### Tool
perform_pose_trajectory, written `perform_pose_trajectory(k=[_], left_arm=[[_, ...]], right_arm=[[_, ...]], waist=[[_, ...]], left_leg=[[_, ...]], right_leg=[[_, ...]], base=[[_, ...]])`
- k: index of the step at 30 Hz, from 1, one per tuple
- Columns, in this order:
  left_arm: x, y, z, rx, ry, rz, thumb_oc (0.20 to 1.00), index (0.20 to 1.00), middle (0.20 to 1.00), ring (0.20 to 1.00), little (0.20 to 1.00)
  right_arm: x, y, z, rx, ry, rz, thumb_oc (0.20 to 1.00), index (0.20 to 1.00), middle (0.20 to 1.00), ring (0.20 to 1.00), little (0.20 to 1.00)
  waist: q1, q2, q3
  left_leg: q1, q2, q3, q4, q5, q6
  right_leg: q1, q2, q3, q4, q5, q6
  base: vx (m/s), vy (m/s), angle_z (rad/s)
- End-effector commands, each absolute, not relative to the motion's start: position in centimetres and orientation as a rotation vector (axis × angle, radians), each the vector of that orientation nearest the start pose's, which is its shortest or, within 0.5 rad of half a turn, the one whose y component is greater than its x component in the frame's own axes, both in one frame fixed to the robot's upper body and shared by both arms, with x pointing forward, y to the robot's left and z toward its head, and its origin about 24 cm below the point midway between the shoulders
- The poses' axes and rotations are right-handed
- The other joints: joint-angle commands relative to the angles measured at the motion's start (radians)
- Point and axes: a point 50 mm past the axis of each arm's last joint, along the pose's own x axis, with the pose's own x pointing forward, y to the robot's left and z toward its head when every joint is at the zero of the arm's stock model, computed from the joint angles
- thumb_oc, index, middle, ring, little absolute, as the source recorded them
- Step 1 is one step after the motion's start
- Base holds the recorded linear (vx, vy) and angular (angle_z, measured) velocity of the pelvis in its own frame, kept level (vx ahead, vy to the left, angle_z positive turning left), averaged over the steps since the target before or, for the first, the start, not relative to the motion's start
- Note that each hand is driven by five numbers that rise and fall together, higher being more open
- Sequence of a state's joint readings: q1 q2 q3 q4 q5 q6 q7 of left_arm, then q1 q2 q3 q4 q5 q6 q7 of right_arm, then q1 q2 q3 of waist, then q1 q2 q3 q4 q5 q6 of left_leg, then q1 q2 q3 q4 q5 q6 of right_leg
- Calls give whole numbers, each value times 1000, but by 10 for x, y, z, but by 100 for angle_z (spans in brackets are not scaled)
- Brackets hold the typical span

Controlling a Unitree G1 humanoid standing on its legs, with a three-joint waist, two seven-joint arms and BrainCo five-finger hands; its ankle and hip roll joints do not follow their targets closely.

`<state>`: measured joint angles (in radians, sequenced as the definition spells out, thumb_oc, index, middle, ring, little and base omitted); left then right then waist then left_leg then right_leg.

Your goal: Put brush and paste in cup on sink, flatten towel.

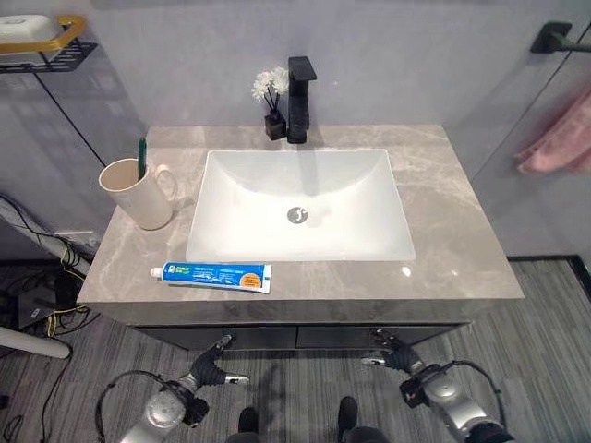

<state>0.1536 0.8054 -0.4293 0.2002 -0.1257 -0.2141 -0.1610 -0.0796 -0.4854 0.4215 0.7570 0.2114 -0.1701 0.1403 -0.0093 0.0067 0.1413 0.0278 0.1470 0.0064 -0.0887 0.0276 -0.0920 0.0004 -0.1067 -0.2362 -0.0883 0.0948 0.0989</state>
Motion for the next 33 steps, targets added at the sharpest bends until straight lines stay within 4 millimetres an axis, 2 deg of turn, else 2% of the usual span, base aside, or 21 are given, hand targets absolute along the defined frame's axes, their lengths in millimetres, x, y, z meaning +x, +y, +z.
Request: perform_pose_trajectory(k=[1, 2, 3, 4, 5, 6, 7, 8, 9, 10, 12, 14, 15, 16, 18, 20, 21, 22, 23, 26, 33], left_arm=[[198, 240, 64, 578, 176, -722, 1000, 1000, 1000, 1000, 1000], [196, 242, 65, 578, 180, -720, 1000, 1000, 1000, 1000, 1000], [194, 238, 87, 575, 145, -782, 1000, 1000, 1000, 1000, 1000], [192, 228, 125, 539, 63, -875, 1000, 1000, 1000, 1000, 1000], [190, 226, 141, 510, 28, -889, 1000, 1000, 1000, 1000, 1000], [188, 227, 142, 511, 30, -886, 1000, 1000, 1000, 1000, 1000], [189, 227, 166, 463, -73, -870, 1000, 1000, 1000, 1000, 1000], [188, 228, 166, 463, -72, -868, 1000, 1000, 1000, 1000, 1000], [191, 230, 184, 462, -184, -814, 1000, 1000, 1000, 1000, 1000], [191, 231, 184, 463, -184, -813, 1000, 1000, 1000, 1000, 1000], [193, 236, 206, 547, -307, -723, 1000, 1000, 1000, 1000, 1000], [194, 242, 215, 590, -357, -657, 1000, 1000, 1000, 1000, 1000], [196, 247, 216, 640, -363, -619, 1000, 1000, 1000, 1000, 1000], [200, 251, 219, 785, -366, -582, 1000, 1000, 1000, 1000, 1000], [202, 254, 217, 846, -355, -565, 1000, 1000, 1000, 1000, 1000], [207, 264, 208, 1005, -303, -535, 1000, 1000, 1000, 1000, 1000], [211, 273, 195, 1060, -246, -509, 1000, 1000, 1000, 1000, 1000], [215, 278, 186, 1075, -218, -497, 1000, 1000, 1000, 1000, 1000], [215, 277, 186, 1075, -219, -498, 1000, 1000, 1000, 1000, 1000], [220, 284, 167, 1099, -156, -480, 1000, 1000, 1000, 1000, 1000], [219, 294, 146, 1125, -77, -462, 1000, 1000, 1000, 1000, 1000]], right_arm=[[203, -232, -84, -379, 627, 357, 1000, 1000, 1000, 1000, 1000], [203, -231, -85, -377, 626, 360, 1000, 1000, 1000, 1000, 1000], [199, -232, -88, -378, 649, 367, 1000, 1000, 1000, 1000, 1000], [190, -235, -97, -381, 704, 363, 1000, 1000, 1000, 1000, 1000], [184, -233, -103, -378, 727, 371, 1000, 1000, 1000, 1000, 1000], [185, -231, -103, -377, 726, 375, 1000, 1000, 1000, 1000, 1000], [174, -226, -109, -368, 752, 400, 1000, 1000, 1000, 1000, 1000], [174, -226, -109, -369, 752, 402, 1000, 1000, 1000, 1000, 1000], [165, -226, -111, -358, 756, 405, 1000, 1000, 1000, 1000, 1000], [165, -226, -111, -358, 756, 407, 1000, 1000, 1000, 1000, 1000], [158, -228, -110, -332, 752, 392, 1000, 1000, 1000, 1000, 1000], [153, -230, -112, -322, 762, 374, 1000, 1000, 1000, 1000, 1000], [151, -229, -112, -315, 767, 372, 1000, 1000, 1000, 1000, 1000], [150, -230, -112, -303, 766, 362, 1000, 1000, 1000, 1000, 1000], [149, -230, -112, -298, 767, 359, 1000, 1000, 1000, 1000, 1000], [147, -231, -112, -303, 772, 356, 1000, 1000, 1000, 1000, 1000], [146, -230, -112, -301, 773, 358, 1000, 1000, 1000, 1000, 1000], [146, -231, -111, -300, 772, 354, 1000, 1000, 1000, 1000, 1000], [145, -231, -111, -300, 772, 352, 1000, 1000, 1000, 1000, 1000], [143, -231, -111, -306, 768, 355, 1000, 1000, 1000, 1000, 1000], [143, -236, -107, -325, 755, 338, 1000, 1000, 1000, 1000, 1000]], waist=[[26, -8, -51], [23, -11, -52], [28, -9, -56], [45, 0, -66], [49, 0, -71], [46, -3, -71], [54, -3, -78], [51, -4, -78], [55, -4, -83], [54, -5, -83], [57, -4, -86], [56, -1, -90], [55, 0, -92], [51, 3, -94], [48, 5, -94], [35, 10, -91], [20, 8, -88], [19, 10, -88], [21, 10, -88], [-2, 10, -77], [-20, 1, -50]], left_leg=[[-64, -58, -40, 1, 44, 9], [-64, -57, -41, 1, 44, 8], [-66, -55, -43, 1, 46, 5], [-68, -53, -49, 1, 49, 1], [-68, -52, -51, 1, 51, -2], [-68, -52, -51, 1, 51, -2], [-71, -52, -55, 1, 54, -7], [-70, -52, -55, 1, 54, -7], [-72, -53, -56, 1, 54, -8], [-71, -53, -56, 1, 54, -8], [-69, -56, -55, 1, 53, -8], [-66, -60, -52, 1, 47, -6], [-63, -63, -48, 1, 44, -5], [-58, -66, -39, 1, 37, -3], [-56, -68, -34, 1, 33, -1], [-54, -76, -13, 1, 21, 3], [-54, -82, 0, 1, 14, 8], [-55, -84, 8, 1, 12, 10], [-55, -84, 8, 1, 12, 10], [-64, -96, 31, 1, 3, 18], [-112, -117, 83, 1, -2, 32]], right_leg=[[8, -53, 46, 69, -20, 67], [9, -53, 45, 68, -19, 67], [15, -51, 38, 61, -18, 67], [24, -50, 28, 49, -13, 68], [27, -50, 26, 44, -11, 69], [27, -50, 26, 43, -10, 69], [32, -51, 19, 37, -8, 69], [33, -51, 19, 37, -8, 69], [37, -51, 15, 33, -7, 70], [37, -51, 15, 33, -7, 70], [42, -56, 14, 30, -5, 73], [46, -60, 17, 25, -3, 76], [47, -62, 19, 24, -2, 78], [49, -67, 25, 21, 1, 81], [48, -71, 31, 19, 3, 84], [41, -81, 46, 10, 12, 92], [32, -90, 59, 6, 21, 99], [28, -93, 65, 4, 24, 101], [27, -93, 65, 4, 24, 101], [4, -111, 85, 1, 40, 112], [-81, -142, 126, 1, 91, 135]], base=[[40, -74, 17], [40, -69, 20], [36, -50, 18], [43, -65, 15], [31, -45, 5], [21, -42, 3], [0, 0, 0], [26, -37, 3], [14, -12, 6], [24, -11, 12], [27, 6, 20], [15, 7, 5], [36, 44, -1], [28, 38, -1], [17, 53, -3], [4, 108, -8], [-7, 109, -26], [-7, 81, -28], [-5, 54, -38], [-29, 95, -24], [-80, 95, -23]])
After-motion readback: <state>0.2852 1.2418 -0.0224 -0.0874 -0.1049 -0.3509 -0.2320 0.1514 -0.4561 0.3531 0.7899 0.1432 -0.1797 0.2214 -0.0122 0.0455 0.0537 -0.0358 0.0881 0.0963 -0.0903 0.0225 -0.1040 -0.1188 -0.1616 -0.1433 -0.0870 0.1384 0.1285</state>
